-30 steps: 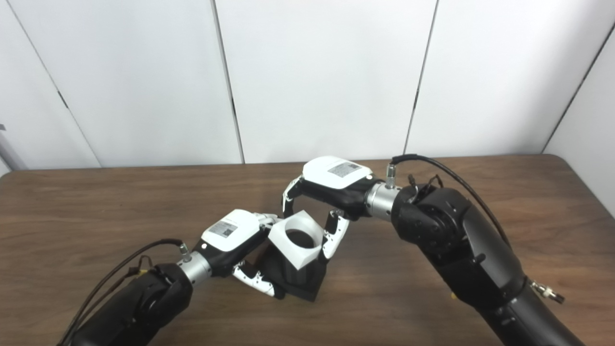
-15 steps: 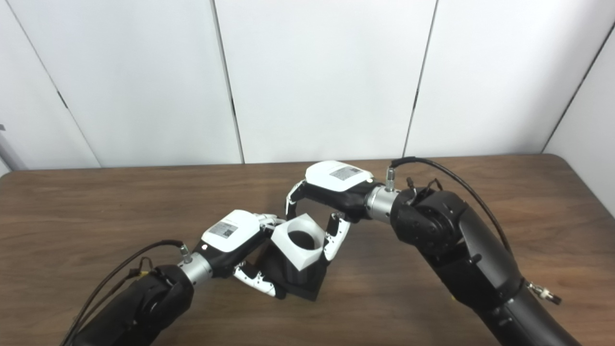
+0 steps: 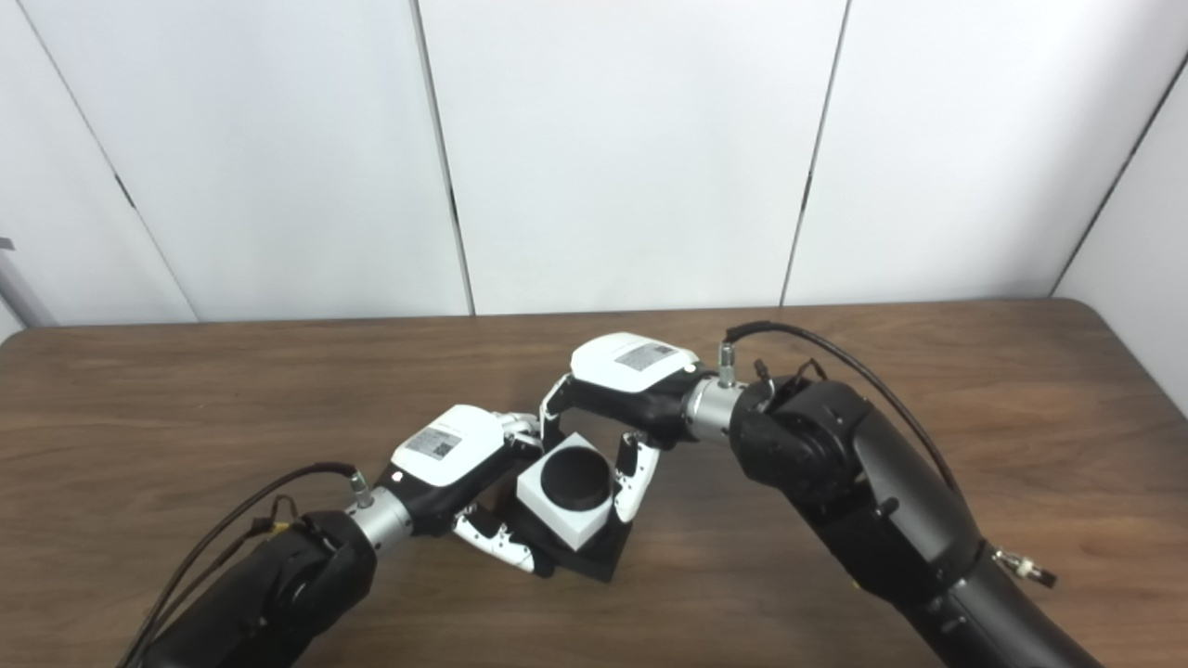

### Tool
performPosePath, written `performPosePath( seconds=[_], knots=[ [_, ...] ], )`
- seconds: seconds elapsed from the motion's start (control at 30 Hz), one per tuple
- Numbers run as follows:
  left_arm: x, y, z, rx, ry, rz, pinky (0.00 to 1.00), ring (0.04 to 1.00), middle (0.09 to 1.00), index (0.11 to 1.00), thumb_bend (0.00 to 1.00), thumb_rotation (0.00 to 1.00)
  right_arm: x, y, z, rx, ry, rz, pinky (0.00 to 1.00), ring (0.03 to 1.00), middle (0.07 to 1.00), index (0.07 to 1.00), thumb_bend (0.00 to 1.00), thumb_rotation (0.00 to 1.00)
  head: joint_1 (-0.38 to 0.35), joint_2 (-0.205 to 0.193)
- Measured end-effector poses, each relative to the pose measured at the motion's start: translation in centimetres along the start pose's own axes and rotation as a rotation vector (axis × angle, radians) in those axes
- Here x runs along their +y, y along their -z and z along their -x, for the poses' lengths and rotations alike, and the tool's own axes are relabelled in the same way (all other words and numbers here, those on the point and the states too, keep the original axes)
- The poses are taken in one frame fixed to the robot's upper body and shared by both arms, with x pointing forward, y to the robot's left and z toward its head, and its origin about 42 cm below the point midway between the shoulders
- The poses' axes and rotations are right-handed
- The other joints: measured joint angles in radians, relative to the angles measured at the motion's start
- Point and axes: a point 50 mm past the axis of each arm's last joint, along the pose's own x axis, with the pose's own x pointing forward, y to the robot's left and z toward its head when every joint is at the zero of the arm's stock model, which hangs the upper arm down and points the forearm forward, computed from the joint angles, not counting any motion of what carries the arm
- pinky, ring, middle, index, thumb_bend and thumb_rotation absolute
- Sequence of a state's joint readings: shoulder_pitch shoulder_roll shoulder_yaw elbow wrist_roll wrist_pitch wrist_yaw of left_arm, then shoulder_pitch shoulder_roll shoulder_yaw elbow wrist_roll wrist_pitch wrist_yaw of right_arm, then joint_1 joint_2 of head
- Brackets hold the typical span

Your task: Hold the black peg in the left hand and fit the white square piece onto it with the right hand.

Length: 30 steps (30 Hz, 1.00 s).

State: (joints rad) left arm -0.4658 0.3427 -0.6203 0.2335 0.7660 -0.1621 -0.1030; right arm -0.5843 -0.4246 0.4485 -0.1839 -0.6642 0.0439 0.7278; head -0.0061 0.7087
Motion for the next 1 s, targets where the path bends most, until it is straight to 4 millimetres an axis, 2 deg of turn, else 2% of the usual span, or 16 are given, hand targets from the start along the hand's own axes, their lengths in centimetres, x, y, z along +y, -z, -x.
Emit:
performPosePath(
  seconds=[0.3, 0.33, 0.37, 0.4, 0.47, 0.7, 1.0],
  knots=[
    [0.02, -0.08, -0.07, -0.002, 0.007, 0.001, 0.83, 0.873, 0.863, 0.488, 0.52, 0.08, -0.75, -0.91, -0.08, 0.003, -0.062, 0.051, 0.85, 0.826, 0.774, 0.495, 0.52, 0.16, 0.002, 0.002],
    [0.02, -0.09, -0.07, -0.002, 0.008, 0.001, 0.83, 0.871, 0.861, 0.488, 0.52, 0.08, -0.77, -0.93, -0.07, 0.003, -0.067, 0.051, 0.84, 0.827, 0.780, 0.586, 0.68, 0.25, -0.002, 0.002],
    [0.02, -0.08, -0.07, -0.002, 0.007, 0.001, 0.82, 0.868, 0.856, 0.487, 0.52, 0.08, -0.80, -0.94, -0.06, 0.003, -0.070, 0.052, 0.84, 0.829, 0.787, 0.639, 0.77, 0.30, -0.002, 0.002],
    [0.02, -0.08, -0.07, -0.002, 0.007, 0.001, 0.81, 0.864, 0.852, 0.487, 0.52, 0.08, -0.82, -0.92, -0.05, 0.004, -0.073, 0.052, 0.84, 0.831, 0.792, 0.673, 0.82, 0.33, -0.002, 0.002],
    [0.02, -0.08, -0.08, -0.002, 0.007, 0.001, 0.81, 0.865, 0.853, 0.487, 0.52, 0.08, -0.77, -0.82, 0.05, 0.004, -0.085, 0.051, 0.85, 0.835, 0.798, 0.698, 0.86, 0.34, -0.003, 0.002],
    [0.04, -0.08, -0.11, 0.000, 0.007, 0.001, 0.84, 0.871, 0.856, 0.488, 0.52, 0.08, -0.74, -0.77, 0.10, 0.002, -0.085, 0.041, 0.86, 0.840, 0.813, 0.726, 0.90, 0.32, -0.005, -0.002],
    [0.05, -0.07, -0.11, 0.000, 0.008, 0.002, 0.84, 0.872, 0.852, 0.487, 0.52, 0.08, -0.91, -0.58, 0.24, 0.006, -0.078, 0.028, 0.85, 0.846, 0.821, 0.732, 0.88, 0.28, -0.006, 0.000]
  ],
)
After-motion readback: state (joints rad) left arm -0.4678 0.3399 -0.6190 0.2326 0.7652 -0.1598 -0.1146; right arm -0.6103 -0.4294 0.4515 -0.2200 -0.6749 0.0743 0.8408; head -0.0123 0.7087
